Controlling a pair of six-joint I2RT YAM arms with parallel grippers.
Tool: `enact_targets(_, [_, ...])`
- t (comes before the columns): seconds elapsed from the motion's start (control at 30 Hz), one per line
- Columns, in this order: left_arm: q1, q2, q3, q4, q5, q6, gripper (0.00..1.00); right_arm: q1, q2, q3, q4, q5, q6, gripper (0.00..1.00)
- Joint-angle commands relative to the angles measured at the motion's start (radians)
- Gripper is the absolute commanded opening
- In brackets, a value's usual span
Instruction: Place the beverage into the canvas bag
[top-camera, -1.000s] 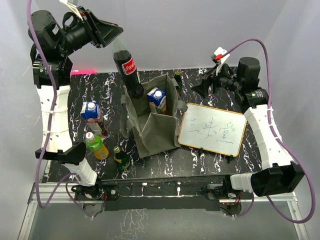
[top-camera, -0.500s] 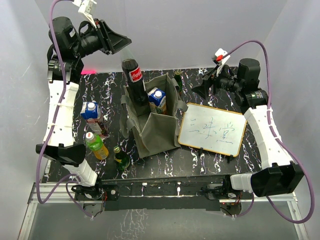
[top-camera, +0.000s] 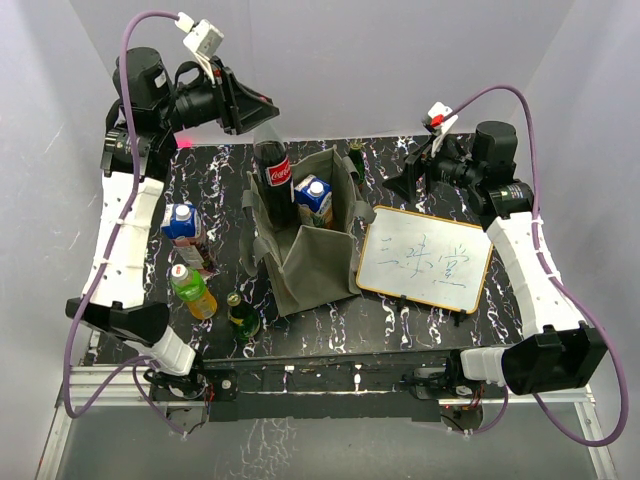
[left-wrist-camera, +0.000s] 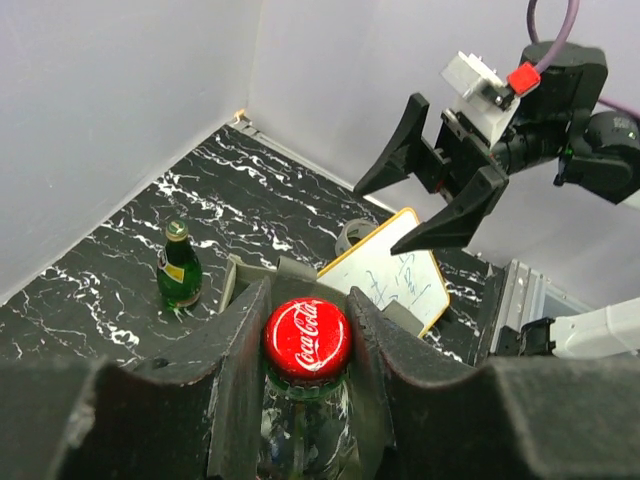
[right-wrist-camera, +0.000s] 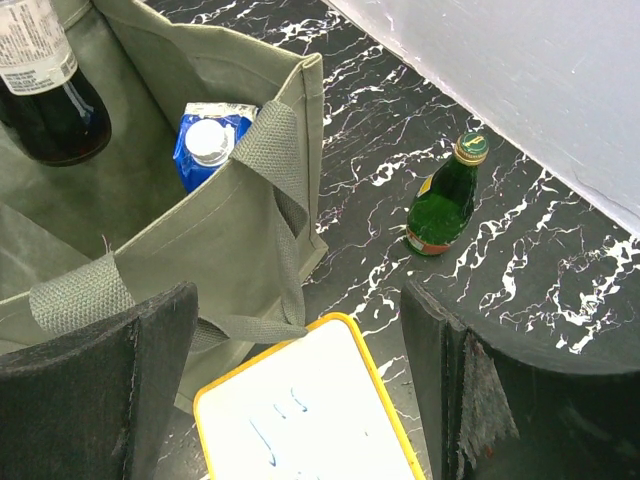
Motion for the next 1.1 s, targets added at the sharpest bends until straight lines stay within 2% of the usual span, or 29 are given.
enact_targets(0.0, [-0.008,-0.115,-0.023,0.123,0.043,0.051,0.0,-0.003,-0.031,0.003,0.054,-0.01,-0.002,0.85])
enact_targets(0.37, [-0.024,-0.146,-0.237,0.209,0.082,0.126,0.0,-0.004,-0.037,0.012,0.041,-0.003,-0.005,0.85])
enact_targets(0.8, [-0.058,-0.166,-0.388,0.085,0.151,0.444,0.0,-0.004,-0.045,-0.009,0.028,0.002,-0.013,0.85])
enact_targets(1.07, [-0.066,-0.169,-0.465,0.056,0.127,0.597,0.0,-0.004,-0.04,-0.011,0.029,-0.004,-0.013,0.85])
